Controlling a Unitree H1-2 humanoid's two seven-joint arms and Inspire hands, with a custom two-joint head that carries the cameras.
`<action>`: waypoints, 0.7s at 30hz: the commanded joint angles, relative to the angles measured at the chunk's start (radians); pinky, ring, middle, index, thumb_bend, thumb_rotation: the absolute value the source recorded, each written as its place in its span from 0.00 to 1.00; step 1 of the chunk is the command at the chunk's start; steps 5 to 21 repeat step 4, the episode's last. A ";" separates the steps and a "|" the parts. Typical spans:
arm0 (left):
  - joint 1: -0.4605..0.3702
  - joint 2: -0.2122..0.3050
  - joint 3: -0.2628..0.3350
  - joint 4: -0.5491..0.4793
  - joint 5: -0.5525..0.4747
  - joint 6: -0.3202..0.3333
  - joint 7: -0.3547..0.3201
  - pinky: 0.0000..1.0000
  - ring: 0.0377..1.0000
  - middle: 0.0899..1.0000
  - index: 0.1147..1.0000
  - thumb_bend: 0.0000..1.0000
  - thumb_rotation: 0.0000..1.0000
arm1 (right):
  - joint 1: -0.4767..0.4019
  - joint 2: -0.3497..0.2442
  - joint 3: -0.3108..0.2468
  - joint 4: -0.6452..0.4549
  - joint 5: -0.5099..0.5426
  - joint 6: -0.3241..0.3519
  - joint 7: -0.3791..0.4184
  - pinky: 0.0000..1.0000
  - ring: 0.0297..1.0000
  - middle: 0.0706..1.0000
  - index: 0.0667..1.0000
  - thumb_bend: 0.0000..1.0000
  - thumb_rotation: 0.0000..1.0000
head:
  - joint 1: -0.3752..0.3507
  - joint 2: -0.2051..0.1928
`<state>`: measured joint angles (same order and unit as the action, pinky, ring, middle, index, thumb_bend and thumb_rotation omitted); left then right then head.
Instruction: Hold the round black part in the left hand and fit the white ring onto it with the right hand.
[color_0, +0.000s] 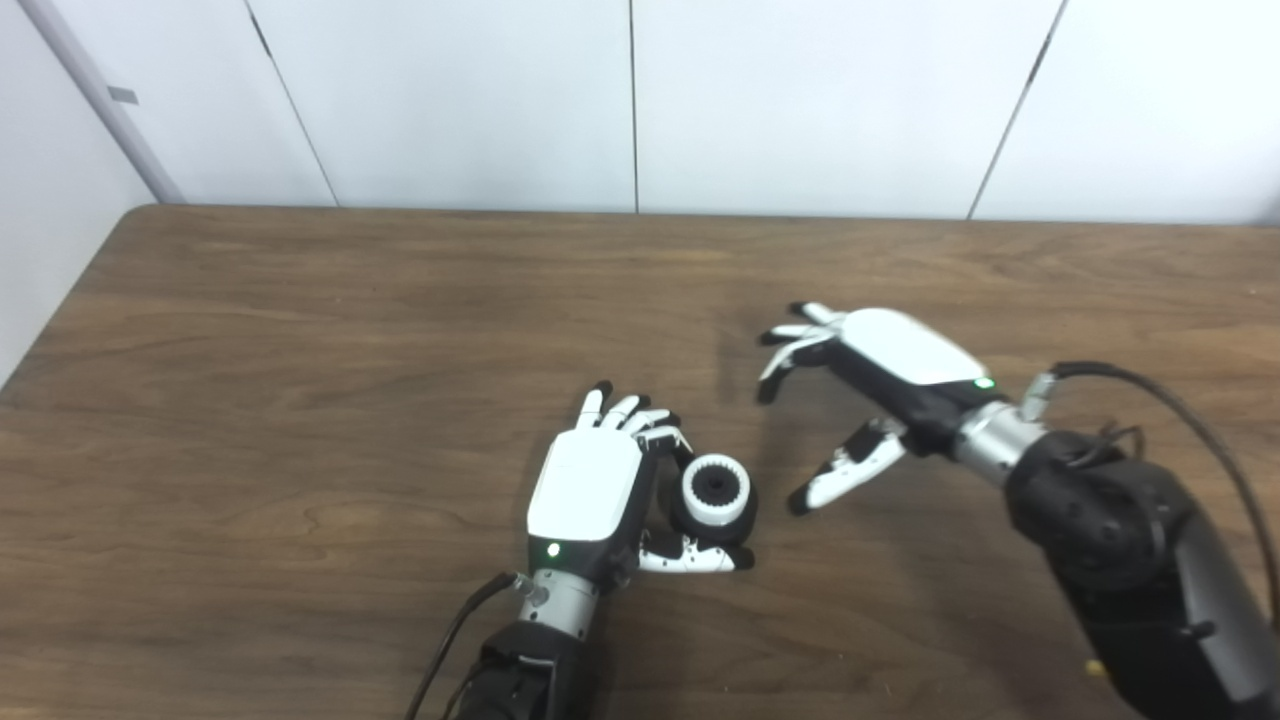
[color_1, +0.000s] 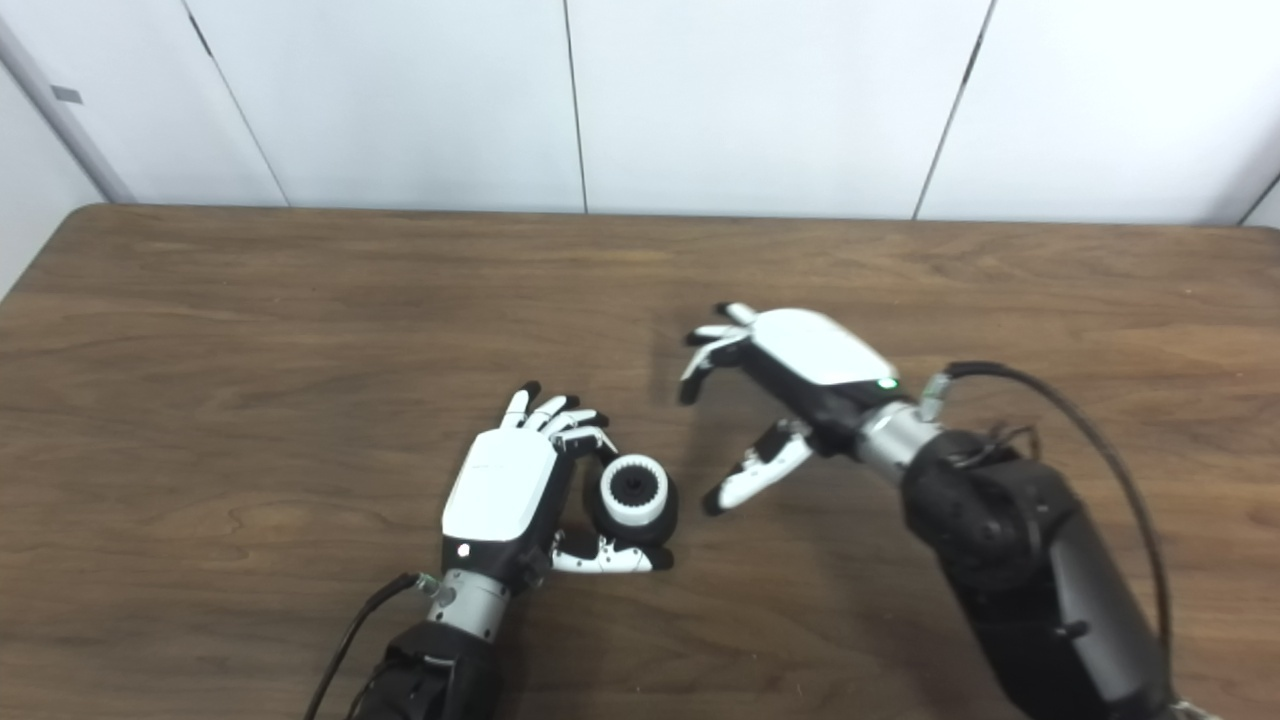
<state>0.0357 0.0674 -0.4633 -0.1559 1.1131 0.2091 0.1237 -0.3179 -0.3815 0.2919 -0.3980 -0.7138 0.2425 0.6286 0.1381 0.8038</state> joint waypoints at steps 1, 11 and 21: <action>-0.010 0.008 0.004 0.003 0.006 -0.014 0.009 1.00 0.88 0.76 0.42 0.52 0.06 | -0.019 -0.007 -0.024 -0.054 0.012 0.003 -0.018 0.95 1.00 0.88 0.63 1.00 0.27 | -0.002 0.000; -0.009 0.012 0.007 0.004 0.000 -0.017 0.011 1.00 0.87 0.76 0.41 0.52 0.06 | -0.015 -0.015 -0.045 -0.066 0.018 0.010 -0.019 0.94 1.00 0.89 0.64 0.99 0.28 | -0.005 -0.001; -0.009 0.012 0.007 0.004 0.000 -0.017 0.011 1.00 0.87 0.76 0.41 0.52 0.06 | -0.015 -0.015 -0.045 -0.066 0.018 0.010 -0.019 0.94 1.00 0.89 0.64 0.99 0.28 | -0.005 -0.001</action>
